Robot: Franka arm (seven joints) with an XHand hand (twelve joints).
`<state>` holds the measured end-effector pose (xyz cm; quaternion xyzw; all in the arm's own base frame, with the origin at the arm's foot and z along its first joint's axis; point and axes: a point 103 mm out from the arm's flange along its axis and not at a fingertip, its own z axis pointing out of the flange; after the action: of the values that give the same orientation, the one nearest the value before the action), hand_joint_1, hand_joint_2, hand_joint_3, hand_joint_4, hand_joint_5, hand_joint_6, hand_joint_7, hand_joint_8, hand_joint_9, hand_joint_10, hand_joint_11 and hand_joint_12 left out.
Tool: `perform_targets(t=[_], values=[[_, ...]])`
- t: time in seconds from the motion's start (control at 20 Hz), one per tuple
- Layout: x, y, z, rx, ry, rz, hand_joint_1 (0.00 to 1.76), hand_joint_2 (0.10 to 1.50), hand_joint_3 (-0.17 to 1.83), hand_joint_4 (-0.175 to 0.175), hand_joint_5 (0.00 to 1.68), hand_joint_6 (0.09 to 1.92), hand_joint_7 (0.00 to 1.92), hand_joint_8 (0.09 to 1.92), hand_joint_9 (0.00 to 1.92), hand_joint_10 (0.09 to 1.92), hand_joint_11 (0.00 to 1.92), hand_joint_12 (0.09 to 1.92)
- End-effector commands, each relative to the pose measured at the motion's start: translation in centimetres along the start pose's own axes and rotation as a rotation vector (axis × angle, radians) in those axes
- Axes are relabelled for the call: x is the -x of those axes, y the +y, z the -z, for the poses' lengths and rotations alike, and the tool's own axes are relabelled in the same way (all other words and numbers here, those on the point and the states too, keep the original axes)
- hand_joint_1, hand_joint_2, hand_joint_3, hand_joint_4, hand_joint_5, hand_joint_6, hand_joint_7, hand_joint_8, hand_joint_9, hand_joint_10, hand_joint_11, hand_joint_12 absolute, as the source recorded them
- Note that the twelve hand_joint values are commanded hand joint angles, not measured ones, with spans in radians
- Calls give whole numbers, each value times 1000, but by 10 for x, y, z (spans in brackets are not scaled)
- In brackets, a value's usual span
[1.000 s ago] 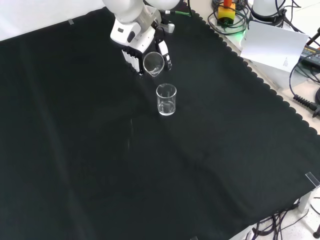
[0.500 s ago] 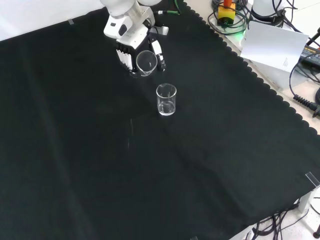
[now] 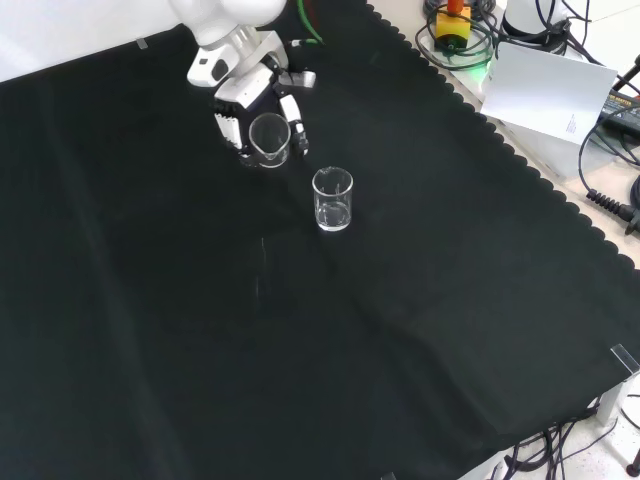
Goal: Place the beaker back on the table.
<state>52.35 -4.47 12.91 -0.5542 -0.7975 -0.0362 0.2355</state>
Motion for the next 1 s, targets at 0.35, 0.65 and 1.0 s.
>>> perform_targets(t=[0.35,0.65,1.0], values=[[31,49,-22,86,179,31,1300,764,472,-175,1234,651,1275,636,1587,87,1393,644],[41,58,-31,101,208,28,1294,662,620,-13,1283,578,1385,529,1575,87,1365,676],[46,68,-39,110,231,30,1293,630,669,22,1295,567,1410,507,1569,87,1357,680]])
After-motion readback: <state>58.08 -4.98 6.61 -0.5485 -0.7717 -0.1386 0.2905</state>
